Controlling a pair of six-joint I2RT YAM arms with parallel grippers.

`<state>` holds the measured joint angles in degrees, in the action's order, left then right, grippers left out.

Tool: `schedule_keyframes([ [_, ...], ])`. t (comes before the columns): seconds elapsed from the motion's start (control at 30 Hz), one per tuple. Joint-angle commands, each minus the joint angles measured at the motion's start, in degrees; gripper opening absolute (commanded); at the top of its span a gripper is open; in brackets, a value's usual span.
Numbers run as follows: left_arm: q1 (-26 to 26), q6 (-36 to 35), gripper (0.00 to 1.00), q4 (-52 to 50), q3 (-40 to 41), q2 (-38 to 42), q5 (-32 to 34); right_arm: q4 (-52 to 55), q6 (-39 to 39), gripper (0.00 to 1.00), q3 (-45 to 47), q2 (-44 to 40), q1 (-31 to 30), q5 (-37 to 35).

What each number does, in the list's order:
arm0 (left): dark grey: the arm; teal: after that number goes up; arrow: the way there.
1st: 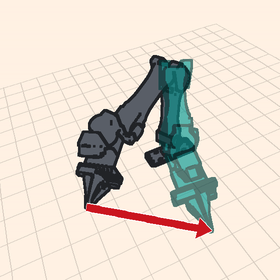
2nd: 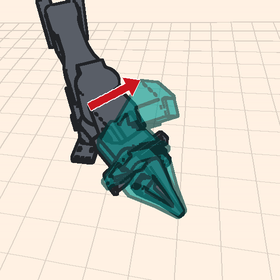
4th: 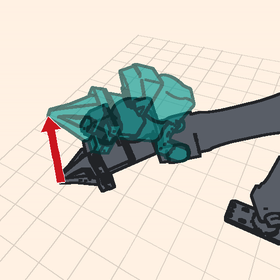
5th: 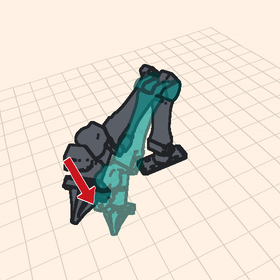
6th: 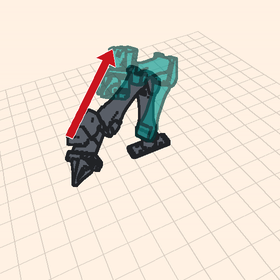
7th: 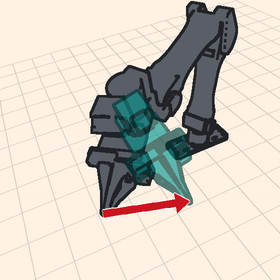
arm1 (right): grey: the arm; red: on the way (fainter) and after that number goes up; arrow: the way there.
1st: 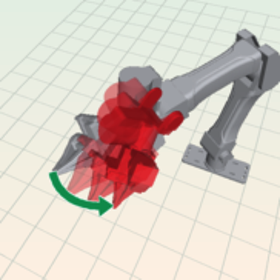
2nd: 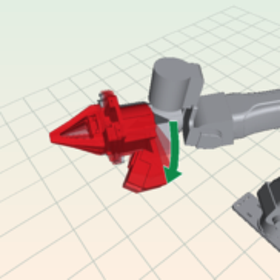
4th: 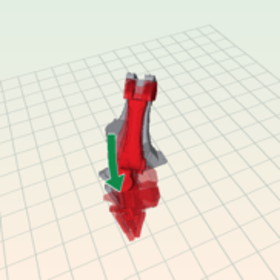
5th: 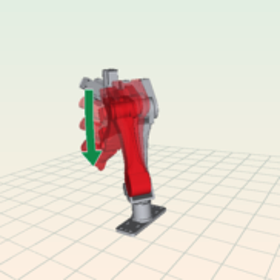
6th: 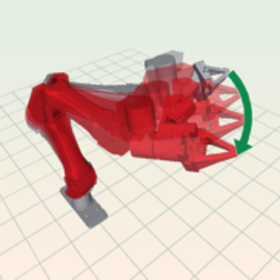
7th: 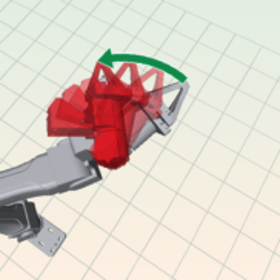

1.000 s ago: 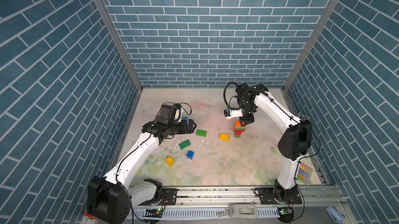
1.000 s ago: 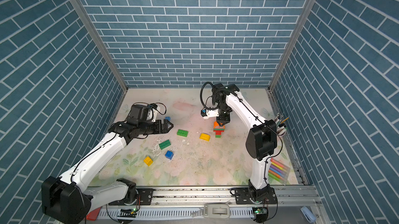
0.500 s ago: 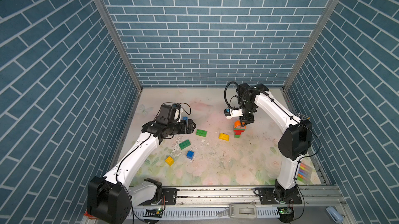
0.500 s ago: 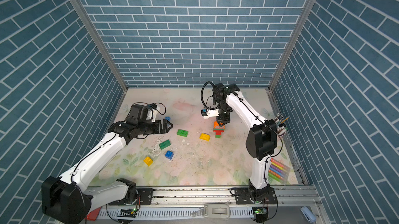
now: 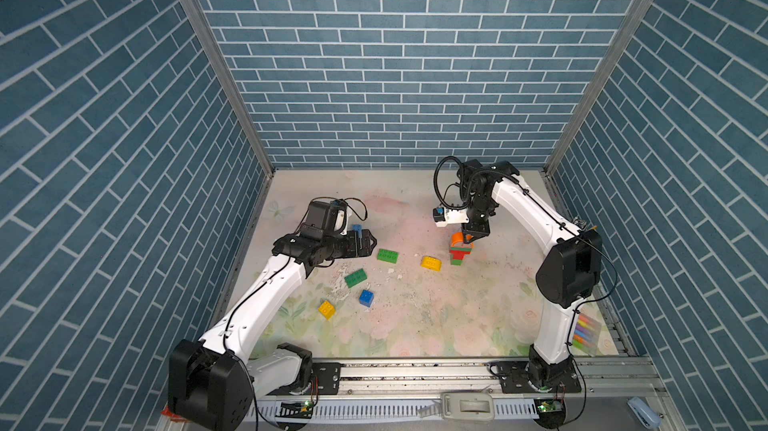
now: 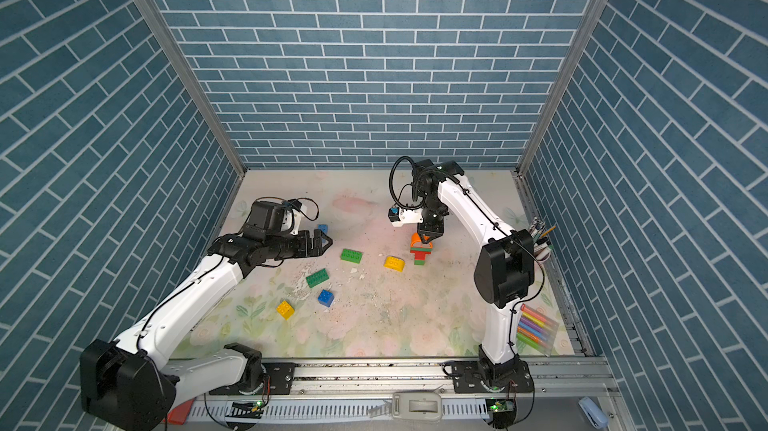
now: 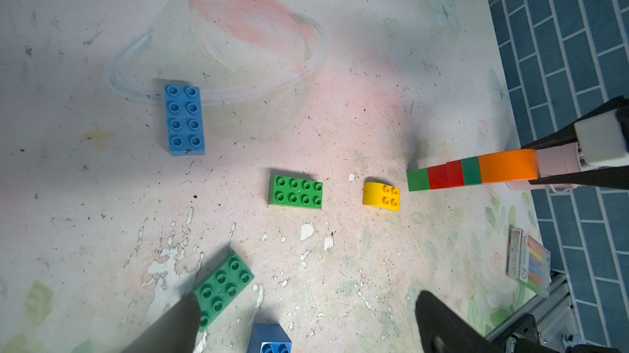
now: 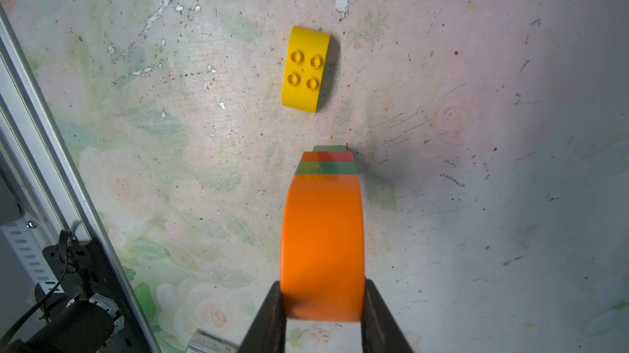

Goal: Assemble an ice cream with lego
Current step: Assemble the lego brick with the lego brick.

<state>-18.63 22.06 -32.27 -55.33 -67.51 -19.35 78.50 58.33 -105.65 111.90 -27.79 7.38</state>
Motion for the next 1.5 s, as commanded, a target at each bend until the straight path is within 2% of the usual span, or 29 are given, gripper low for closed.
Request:
schedule_keyframes([
  [0.0, 0.4, -0.6, 1.0, 0.1, 1.4, 0.4, -0.2, -0.8, -1.2, 0.0, 7.3, 10.2, -0.9, 2.9],
  [0.33, 0.6, 0.4, 1.0, 0.6, 3.1, 1.8, -0.2, -2.8, -1.1, 0.0, 11.8, 10.1, -0.9, 3.1],
  [1.07, 1.1, -0.9, 1.0, -0.4, 0.5, 1.5, 0.5, -3.0, 0.0, 0.0, 8.0, 3.3, -0.8, 1.6],
  [1.47, 1.1, -0.9, 1.0, -0.4, 0.2, 1.6, 0.4, -2.0, 0.2, 0.14, 7.5, 1.7, -0.9, 1.6],
])
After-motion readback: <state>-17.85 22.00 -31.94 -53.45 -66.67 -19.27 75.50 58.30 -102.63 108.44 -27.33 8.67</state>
